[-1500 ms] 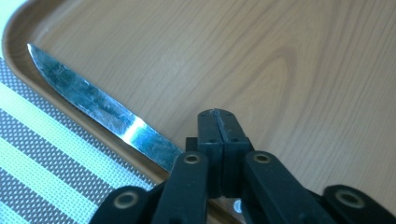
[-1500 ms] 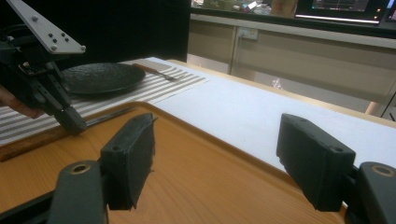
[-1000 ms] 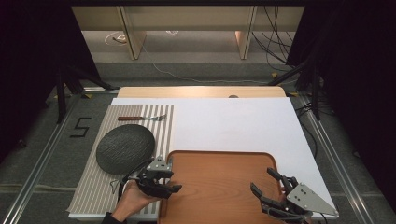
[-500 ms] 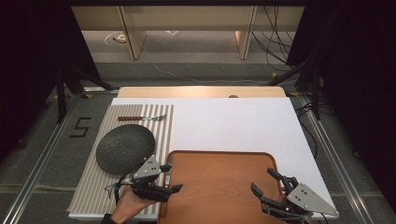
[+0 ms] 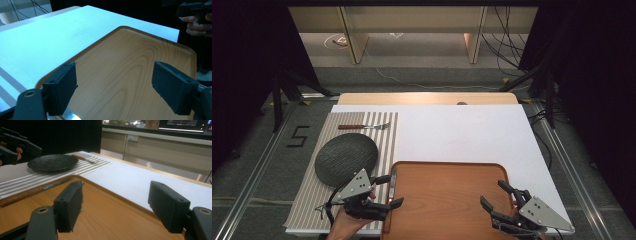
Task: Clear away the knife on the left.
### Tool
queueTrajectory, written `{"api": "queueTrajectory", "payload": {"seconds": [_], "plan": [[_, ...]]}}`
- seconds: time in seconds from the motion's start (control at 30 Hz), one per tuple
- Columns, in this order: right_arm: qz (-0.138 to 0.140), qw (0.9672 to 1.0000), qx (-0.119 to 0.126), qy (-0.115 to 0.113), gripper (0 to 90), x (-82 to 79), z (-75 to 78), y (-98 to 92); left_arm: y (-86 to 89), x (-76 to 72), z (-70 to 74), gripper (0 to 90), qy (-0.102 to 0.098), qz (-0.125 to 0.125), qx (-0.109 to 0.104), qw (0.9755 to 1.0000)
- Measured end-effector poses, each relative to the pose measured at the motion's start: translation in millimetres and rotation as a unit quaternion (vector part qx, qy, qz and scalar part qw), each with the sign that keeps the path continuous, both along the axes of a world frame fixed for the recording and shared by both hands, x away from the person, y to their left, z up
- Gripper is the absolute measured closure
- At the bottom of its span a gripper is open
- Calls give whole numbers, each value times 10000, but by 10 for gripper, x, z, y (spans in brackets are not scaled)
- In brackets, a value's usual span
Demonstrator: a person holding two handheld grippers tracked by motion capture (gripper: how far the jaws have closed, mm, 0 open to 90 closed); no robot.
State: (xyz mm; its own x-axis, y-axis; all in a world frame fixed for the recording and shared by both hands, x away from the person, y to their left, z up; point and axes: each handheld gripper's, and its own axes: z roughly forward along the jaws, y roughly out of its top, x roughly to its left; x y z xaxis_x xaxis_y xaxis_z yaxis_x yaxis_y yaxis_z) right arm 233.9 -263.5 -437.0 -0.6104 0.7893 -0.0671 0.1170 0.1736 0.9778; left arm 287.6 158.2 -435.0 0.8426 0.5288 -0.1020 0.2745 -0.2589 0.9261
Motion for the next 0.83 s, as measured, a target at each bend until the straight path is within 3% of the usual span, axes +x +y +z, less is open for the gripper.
{"api": "queueTrajectory", "payload": {"seconds": [0.2, 0.4, 0.83], "plan": [[5, 10000, 7, -5, 289, -1, 1, 0, 69, -43, 0, 191, -114, 10, -248, 9996], [-2, 10000, 25, -12, 289, -1, 1, -1, 75, -84, 0, 191, -217, 51, -261, 9994], [-4, 10000, 30, -16, 289, 0, 1, -3, 86, -95, -3, 192, -229, 50, -285, 9993]]}}
